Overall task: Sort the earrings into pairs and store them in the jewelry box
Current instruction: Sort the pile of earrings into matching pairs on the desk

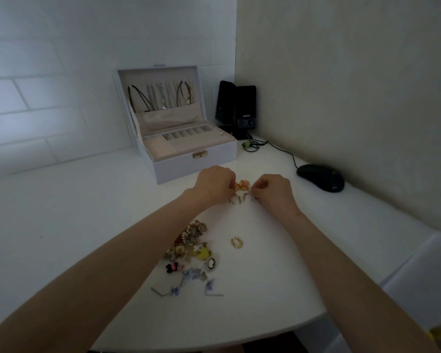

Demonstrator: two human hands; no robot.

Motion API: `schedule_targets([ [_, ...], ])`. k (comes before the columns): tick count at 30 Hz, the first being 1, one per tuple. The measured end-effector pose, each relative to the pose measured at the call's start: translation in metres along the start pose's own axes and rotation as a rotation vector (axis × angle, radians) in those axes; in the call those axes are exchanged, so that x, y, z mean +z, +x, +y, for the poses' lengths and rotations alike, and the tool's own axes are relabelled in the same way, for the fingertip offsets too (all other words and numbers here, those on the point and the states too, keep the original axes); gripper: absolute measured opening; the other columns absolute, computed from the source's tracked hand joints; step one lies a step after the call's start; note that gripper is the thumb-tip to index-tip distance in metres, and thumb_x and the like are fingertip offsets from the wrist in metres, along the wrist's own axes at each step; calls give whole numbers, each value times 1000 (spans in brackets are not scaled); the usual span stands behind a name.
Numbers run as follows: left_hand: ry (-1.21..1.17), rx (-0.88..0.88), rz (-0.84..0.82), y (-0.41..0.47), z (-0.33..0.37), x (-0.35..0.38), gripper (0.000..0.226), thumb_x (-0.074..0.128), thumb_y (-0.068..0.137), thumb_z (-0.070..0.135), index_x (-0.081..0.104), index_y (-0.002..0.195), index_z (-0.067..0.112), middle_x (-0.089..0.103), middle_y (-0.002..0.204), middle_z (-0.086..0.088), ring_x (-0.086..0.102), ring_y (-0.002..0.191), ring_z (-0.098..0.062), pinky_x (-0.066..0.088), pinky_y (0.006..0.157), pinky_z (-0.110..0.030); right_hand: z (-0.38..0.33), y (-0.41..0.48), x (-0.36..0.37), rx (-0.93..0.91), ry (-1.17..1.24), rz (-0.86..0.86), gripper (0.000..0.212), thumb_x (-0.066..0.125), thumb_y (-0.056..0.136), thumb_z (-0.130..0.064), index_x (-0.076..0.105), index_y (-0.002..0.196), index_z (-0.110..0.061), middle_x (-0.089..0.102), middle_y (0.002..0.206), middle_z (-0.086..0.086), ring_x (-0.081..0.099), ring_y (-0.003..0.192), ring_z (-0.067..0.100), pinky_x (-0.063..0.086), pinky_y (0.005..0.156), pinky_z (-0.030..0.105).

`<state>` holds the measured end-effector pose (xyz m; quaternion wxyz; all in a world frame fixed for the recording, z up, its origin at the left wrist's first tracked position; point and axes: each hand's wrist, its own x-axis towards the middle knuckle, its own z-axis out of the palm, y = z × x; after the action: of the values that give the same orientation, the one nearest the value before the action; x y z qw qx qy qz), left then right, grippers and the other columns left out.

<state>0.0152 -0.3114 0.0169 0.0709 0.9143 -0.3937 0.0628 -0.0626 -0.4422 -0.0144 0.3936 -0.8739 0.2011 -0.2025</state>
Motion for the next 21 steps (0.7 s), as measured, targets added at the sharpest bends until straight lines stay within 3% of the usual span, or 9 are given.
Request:
schedule_targets([
  [4,-37,4,57,-7,-1,-7,17,55,90,26,64,98,14,63,103,-4,55,100,-22,41,77,-32,0,-1,0,3,27,24,4,66,79,-11,66,78,-15,67,80,6,63,71,20,56,73,41],
  [7,-88,34,126,-24,-6,-18,18,57,90,29,64,95,14,62,98,-2,54,94,-19,44,79,-31,-7,-12,-9,-50,-24,22,4,70,79,-17,67,81,-18,66,83,3,59,70,14,54,71,36],
  [11,-165,90,99,-58,-24,-28,14,61,87,31,63,90,17,56,86,7,47,76,-8,39,69,-23,-28,-48,-26,-86,22,-321,16,78,72,-29,69,78,-18,63,76,-3,55,59,6,44,53,16],
  [15,-183,77,45,-82,-46,-32,10,63,85,29,60,81,21,54,77,14,44,65,2,36,63,-18,-33,-73,-21,-85,-113,-491,26,82,65,-33,67,81,-18,59,74,-4,54,62,9,46,61,28],
  [19,-253,69,10,-98,-59,-34,9,65,84,27,61,79,22,61,79,10,53,70,-7,44,67,-22,-34,-75,-20,-104,-173,-503,26,82,64,-30,65,79,-18,58,73,-6,53,65,9,46,66,31],
  [21,-315,68,-6,-106,-65,-35,9,67,83,26,62,78,21,64,79,8,55,70,-9,42,64,-16,-36,-76,-19,-107,-181,-510,24,82,64,-30,65,75,-19,58,72,-7,54,65,9,49,69,32],
])
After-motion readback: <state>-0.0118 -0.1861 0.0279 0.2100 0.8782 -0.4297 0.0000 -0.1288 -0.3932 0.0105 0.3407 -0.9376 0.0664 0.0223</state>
